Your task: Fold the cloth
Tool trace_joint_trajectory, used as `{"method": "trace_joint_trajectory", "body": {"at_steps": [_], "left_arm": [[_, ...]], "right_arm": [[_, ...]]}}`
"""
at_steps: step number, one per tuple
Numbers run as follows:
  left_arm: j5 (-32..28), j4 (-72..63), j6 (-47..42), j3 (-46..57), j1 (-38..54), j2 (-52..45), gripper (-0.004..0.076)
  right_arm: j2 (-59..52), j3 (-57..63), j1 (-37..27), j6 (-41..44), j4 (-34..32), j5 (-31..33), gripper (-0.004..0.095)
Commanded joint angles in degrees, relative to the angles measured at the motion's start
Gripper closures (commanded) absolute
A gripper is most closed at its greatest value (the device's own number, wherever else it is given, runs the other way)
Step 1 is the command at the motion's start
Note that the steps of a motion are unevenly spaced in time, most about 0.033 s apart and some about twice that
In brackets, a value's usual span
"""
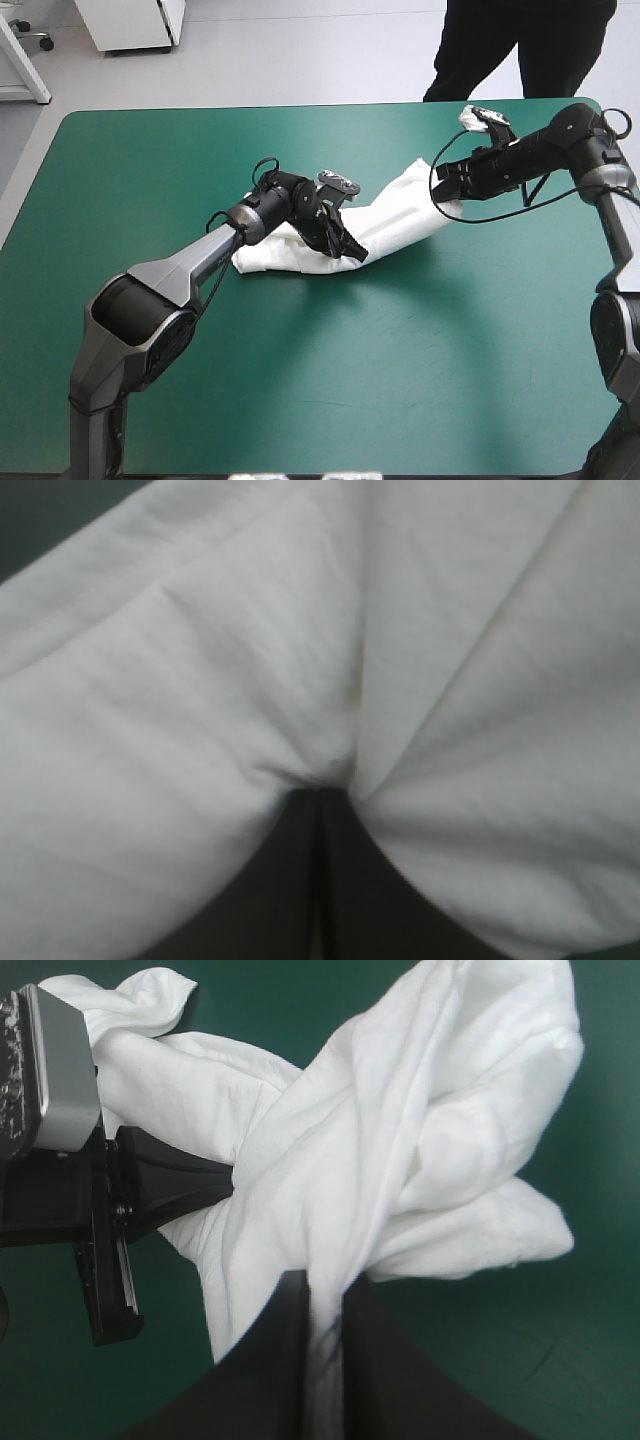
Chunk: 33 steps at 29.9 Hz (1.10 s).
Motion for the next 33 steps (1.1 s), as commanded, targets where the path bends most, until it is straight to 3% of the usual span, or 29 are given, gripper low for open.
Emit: {"method": "trace_joint_trajectory", "body": {"at_steps": [1, 10, 14, 21, 29, 31, 33], "left_arm": [[2.63, 2.97, -1.38, -3.79, -0.36, -5.56, 0.0733], [11.85, 15.51, -6.52, -10.26, -0.36, -17.96, 0.0733], [15.33, 16.41, -6.61, -10.73, -0.36, -25.51, 0.0733], [19.08, 16.99, -8.57, -10.73, -0.36, -37.85, 0.0733], [20.74, 17.42, -8.57, -10.73, -0.36, -42.98, 0.0733], [21.54, 17.72, -8.57, -10.73, -0.36, -43.11, 0.0733], [22.10, 17.72, -8.69, -10.73, -0.36, -43.01, 0.0733]], "right_arm": [[-3.48, -1.92, -0.43, -0.27, 2.38, 0.87, 0.0925], [-3.48, -2.01, 0.87, -0.53, 4.61, 0.87, 0.0924], [-3.48, -2.01, 5.64, -0.75, 5.23, -0.99, 0.0923], [-1.43, -6.39, 17.18, 0.89, 5.21, -10.75, 0.0923], [7.09, -14.31, 26.51, 3.17, 5.75, -15.80, 0.0920], [9.38, -16.52, 27.46, 3.17, 6.79, -15.51, 0.0892], [11.75, -18.99, 28.14, 2.66, 8.58, -13.43, 0.0798]]}}
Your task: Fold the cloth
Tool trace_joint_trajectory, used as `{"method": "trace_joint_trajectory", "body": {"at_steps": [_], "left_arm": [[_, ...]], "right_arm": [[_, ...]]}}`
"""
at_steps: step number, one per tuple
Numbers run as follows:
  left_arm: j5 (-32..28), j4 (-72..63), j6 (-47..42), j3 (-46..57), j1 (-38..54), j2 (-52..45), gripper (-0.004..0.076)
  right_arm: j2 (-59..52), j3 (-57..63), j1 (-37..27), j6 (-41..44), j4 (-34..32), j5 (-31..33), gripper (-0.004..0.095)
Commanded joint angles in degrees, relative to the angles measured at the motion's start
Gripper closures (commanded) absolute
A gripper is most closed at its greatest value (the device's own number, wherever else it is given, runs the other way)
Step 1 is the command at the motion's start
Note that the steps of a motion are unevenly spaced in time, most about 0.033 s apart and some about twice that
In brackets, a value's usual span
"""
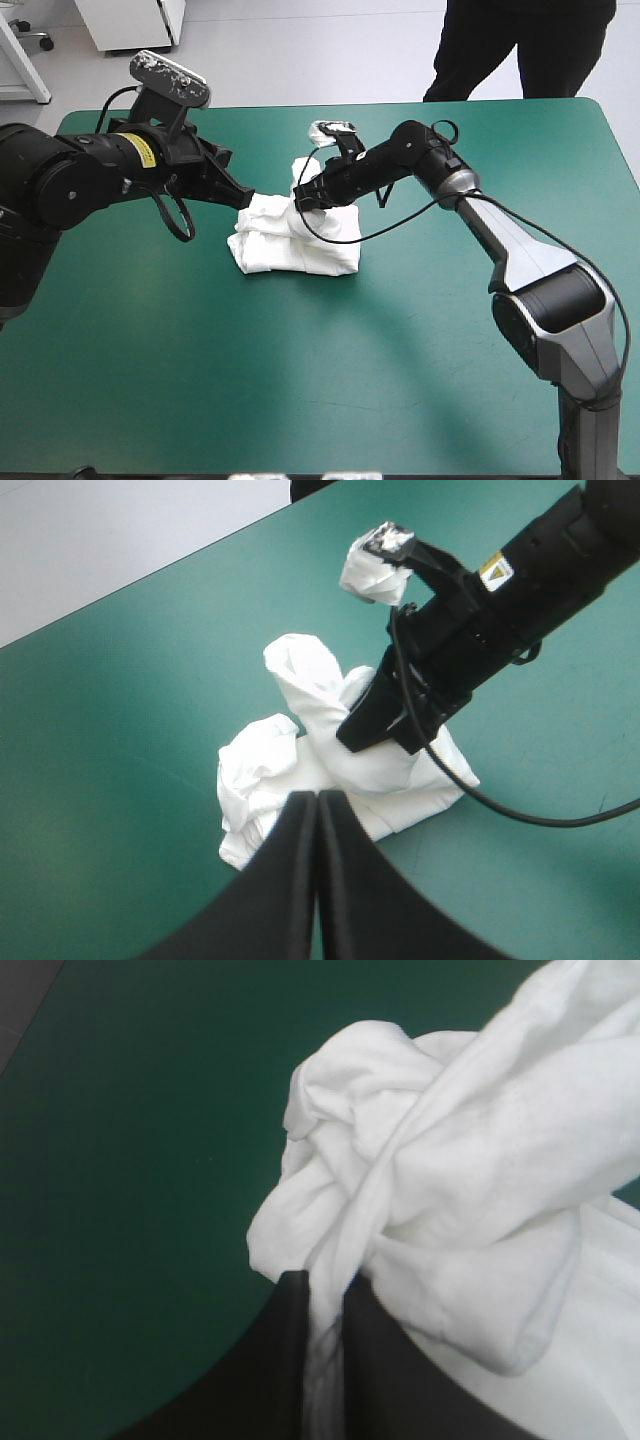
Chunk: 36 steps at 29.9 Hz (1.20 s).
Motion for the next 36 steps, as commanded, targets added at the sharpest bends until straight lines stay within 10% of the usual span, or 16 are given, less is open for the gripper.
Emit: {"method": "trace_joint_trajectory", "body": {"at_steps": [1, 8, 13, 21, 36], "left_arm": [[2.06, 0.27, -0.76, -1.55, -0.19, -1.53, 0.0733], [1.51, 2.11, -0.76, -1.55, -0.19, -1.53, 0.0733], [1.40, 2.13, -0.76, -1.55, -0.19, -1.53, 0.0733], [2.02, 1.91, -0.87, -1.55, -0.19, -1.53, 0.0733], [1.53, 5.10, -0.87, -1.55, -0.19, -1.53, 0.0733]], "right_arm": [[-0.31, -5.61, 0.72, -0.99, 5.54, 1.28, 0.0724], [1.64, -11.72, 0.70, -2.21, 8.91, 10.22, 0.0208], [0.61, -16.46, 0.61, -0.39, 4.93, 14.38, 0.0261], [-10.19, -11.68, -2.14, 10.38, -22.53, 14.38, 0.0353], [-19.70, 19.28, -11.67, 2.57, -8.20, 3.28, 0.0352]]}}
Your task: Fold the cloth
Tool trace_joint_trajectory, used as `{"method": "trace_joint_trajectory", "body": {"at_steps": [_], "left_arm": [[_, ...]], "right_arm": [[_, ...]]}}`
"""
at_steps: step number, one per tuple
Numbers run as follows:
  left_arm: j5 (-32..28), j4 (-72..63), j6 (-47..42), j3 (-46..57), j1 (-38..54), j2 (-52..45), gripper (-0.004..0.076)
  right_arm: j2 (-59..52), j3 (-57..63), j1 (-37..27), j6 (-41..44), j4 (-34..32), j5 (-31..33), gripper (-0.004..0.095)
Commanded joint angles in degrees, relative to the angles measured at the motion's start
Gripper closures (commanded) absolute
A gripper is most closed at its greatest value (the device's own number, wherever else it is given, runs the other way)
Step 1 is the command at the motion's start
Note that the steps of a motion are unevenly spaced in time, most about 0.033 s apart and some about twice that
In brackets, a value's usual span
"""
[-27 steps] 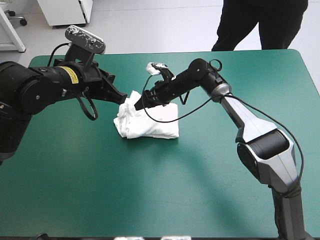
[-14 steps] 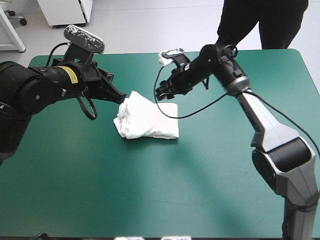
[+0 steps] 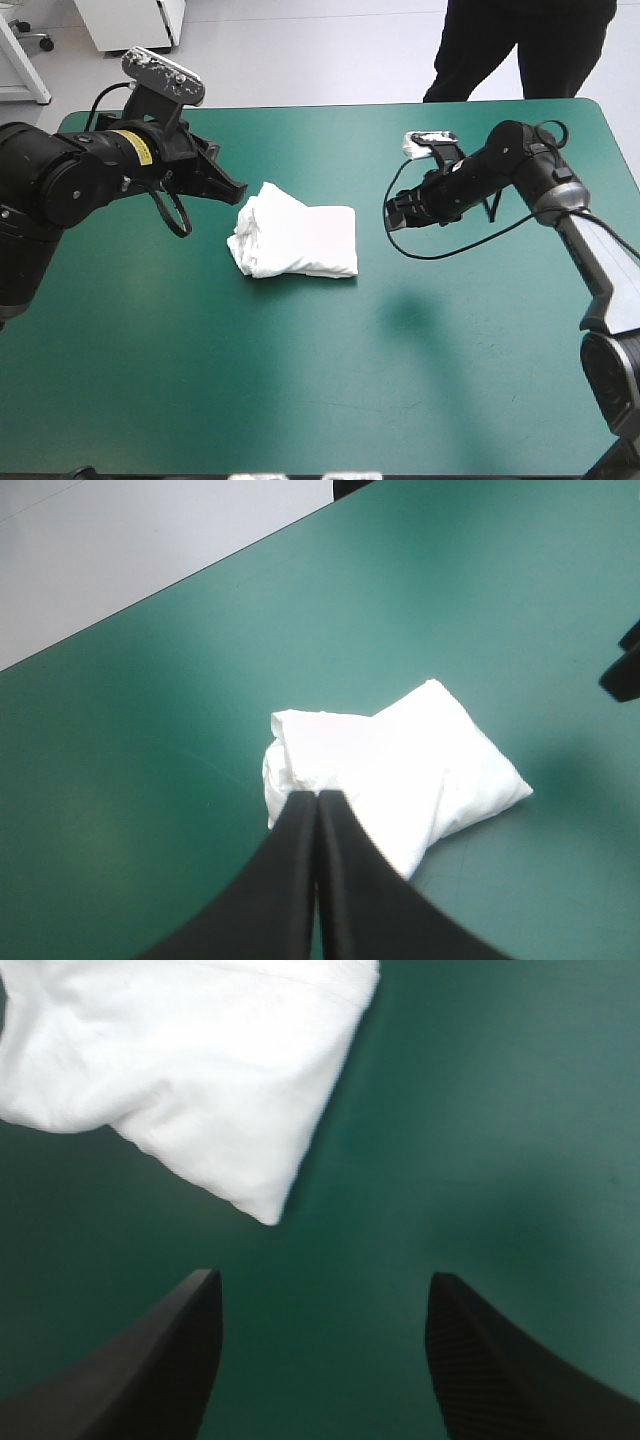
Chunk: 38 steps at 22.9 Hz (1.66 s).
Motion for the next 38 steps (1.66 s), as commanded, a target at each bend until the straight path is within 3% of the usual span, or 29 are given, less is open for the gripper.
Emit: {"method": "trace_joint_trajectory", "body": {"at_steps": [1, 8, 16, 18, 22, 24, 27, 31, 32, 33, 38], "left_arm": [[1.25, 0.67, -0.43, -1.55, -0.19, -1.58, 0.0733], [1.09, -0.08, -0.43, -1.55, -0.19, -1.58, 0.0732], [1.94, -0.04, -0.43, -1.55, -0.19, -1.58, 0.0732], [1.94, -0.04, -0.43, -1.55, -0.19, -1.58, 0.0732], [1.94, -0.14, -0.52, -1.55, -0.19, -1.58, 0.0733], [1.94, -0.14, -0.52, -1.55, -0.19, -1.58, 0.0732], [1.94, -0.14, -0.52, -1.55, -0.19, -1.69, 0.0732], [1.94, -0.14, -0.72, -1.55, -0.19, -1.69, 0.0732], [1.94, -0.14, -0.72, -1.55, -0.19, -1.69, 0.0733], [1.94, -0.50, -0.72, -1.55, -0.19, -1.69, 0.0733], [1.94, -1.03, -0.72, -1.55, -0.19, -1.69, 0.0732]], "right_arm": [[1.09, -0.17, 1.17, -4.16, 8.82, -5.80, 0.0352], [13.81, -0.29, 2.87, -11.74, 22.11, -8.14, 0.0337], [19.40, -3.86, 3.41, -13.05, 24.33, -8.80, 0.0353], [20.51, -4.24, 3.67, -13.51, 25.19, -8.68, 0.0427], [21.82, -4.26, 4.50, -15.02, 25.33, -9.92, 0.0874], [21.82, -4.36, 4.22, -14.88, 23.57, -10.10, 0.0914], [20.84, -4.89, 2.65, -11.33, 16.02, -8.88, 0.0917], [17.35, -4.98, -0.40, -6.01, 0.69, -4.42, 0.0917], [16.16, -4.98, -1.36, -4.23, -4.36, -2.93, 0.0917], [13.65, -4.63, -3.38, -0.26, -14.96, -0.69, 0.0917], [6.14, -0.47, -11.77, 4.50, -29.35, 3.05, 0.0917]]}}
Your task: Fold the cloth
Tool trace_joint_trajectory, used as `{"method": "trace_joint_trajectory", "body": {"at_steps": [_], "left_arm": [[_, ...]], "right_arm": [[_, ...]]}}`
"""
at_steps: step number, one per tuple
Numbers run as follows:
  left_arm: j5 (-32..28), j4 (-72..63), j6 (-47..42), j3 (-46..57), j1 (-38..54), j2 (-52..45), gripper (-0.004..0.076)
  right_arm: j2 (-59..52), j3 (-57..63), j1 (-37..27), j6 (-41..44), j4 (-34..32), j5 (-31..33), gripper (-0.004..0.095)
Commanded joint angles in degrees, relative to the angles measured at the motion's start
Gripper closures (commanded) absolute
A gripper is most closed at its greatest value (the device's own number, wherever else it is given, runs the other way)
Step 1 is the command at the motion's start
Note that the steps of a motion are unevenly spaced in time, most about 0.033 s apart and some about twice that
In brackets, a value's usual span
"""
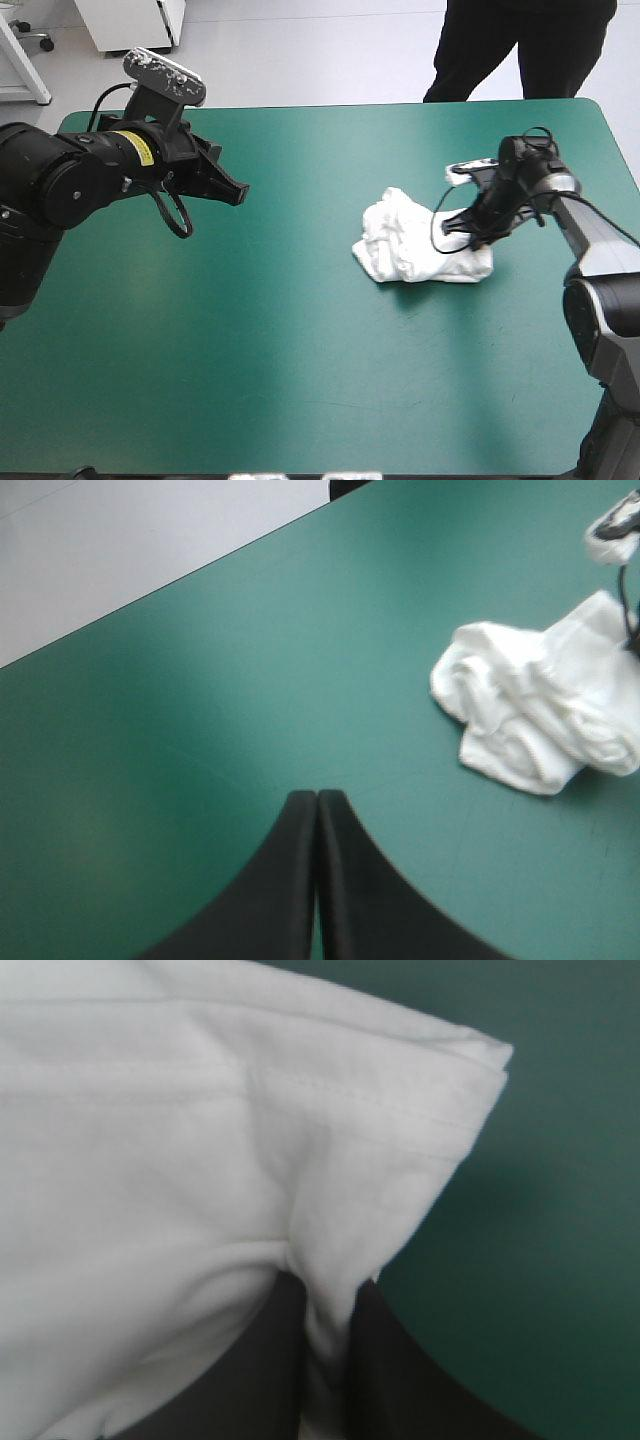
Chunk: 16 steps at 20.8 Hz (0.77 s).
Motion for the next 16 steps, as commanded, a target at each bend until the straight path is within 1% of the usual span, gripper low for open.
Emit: {"method": "trace_joint_trajectory", "body": {"at_steps": [1, 3, 5, 6, 7, 9, 13, 15, 16], "left_arm": [[1.94, -1.29, -0.58, -1.55, -0.19, -1.69, 0.0732], [1.94, -2.64, -0.58, -1.55, -0.19, -1.69, 0.0733], [1.94, -2.64, -0.58, -1.55, -0.19, -1.69, 0.0733], [1.94, -2.64, -0.58, -1.55, -0.19, -1.69, 0.0732], [1.94, -2.64, -0.58, -1.55, -0.19, -1.69, 0.0732], [1.94, -2.64, -0.58, -1.55, -0.19, -1.69, 0.0732], [1.94, -2.64, -0.58, -1.55, -0.19, -1.69, 0.0732], [1.94, -2.64, -0.58, -1.55, -0.19, -1.69, 0.0732], [1.94, -2.64, -0.58, -1.55, -0.19, -1.69, 0.0732]], "right_arm": [[-9.24, 3.87, -7.05, 1.23, -7.48, 1.86, 0.0916], [-14.34, 9.70, -12.48, 1.56, -9.71, 0.11, 0.0917], [-20.36, 16.55, -19.13, 2.25, -9.95, -3.54, 0.0921], [-22.34, 18.84, -21.28, 2.34, -9.95, -4.66, 0.0921], [-26.11, 23.41, -25.14, 2.76, -9.95, -6.91, 0.0921], [-30.27, 29.07, -28.29, 2.76, -10.03, -10.48, 0.0921], [-33.25, 36.62, -28.73, 3.74, -12.37, -14.43, 0.0921], [-33.35, 37.51, -28.73, 7.01, -12.37, -15.67, 0.0921], [-33.35, 37.51, -28.73, 7.33, -12.37, -15.86, 0.0920]]}}
